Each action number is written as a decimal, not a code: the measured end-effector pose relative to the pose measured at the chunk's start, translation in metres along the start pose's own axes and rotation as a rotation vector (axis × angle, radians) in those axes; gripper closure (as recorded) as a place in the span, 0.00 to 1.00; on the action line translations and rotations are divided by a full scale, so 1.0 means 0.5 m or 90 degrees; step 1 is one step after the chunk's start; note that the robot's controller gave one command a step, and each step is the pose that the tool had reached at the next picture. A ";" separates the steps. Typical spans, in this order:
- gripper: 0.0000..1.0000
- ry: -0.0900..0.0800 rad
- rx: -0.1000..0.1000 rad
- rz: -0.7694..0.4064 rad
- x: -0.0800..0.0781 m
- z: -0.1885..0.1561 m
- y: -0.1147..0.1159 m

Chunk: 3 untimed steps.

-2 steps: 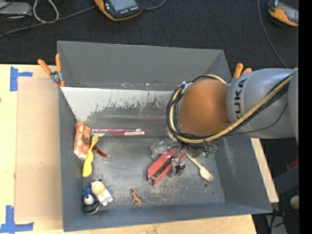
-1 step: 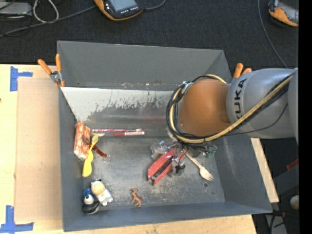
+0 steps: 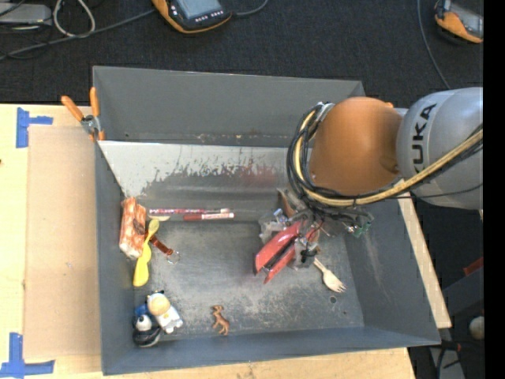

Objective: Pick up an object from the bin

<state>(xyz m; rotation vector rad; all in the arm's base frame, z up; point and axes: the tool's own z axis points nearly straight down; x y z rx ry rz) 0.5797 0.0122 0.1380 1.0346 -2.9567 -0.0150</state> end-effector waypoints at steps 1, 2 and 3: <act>1.00 0.003 -0.003 -0.005 -0.009 -0.162 0.006; 1.00 -0.007 0.004 0.012 -0.018 -0.132 -0.012; 1.00 -0.001 -0.001 0.035 -0.025 -0.202 0.025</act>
Offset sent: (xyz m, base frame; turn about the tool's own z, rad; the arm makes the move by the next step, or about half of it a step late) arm 0.0283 -0.0164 -0.0680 0.1811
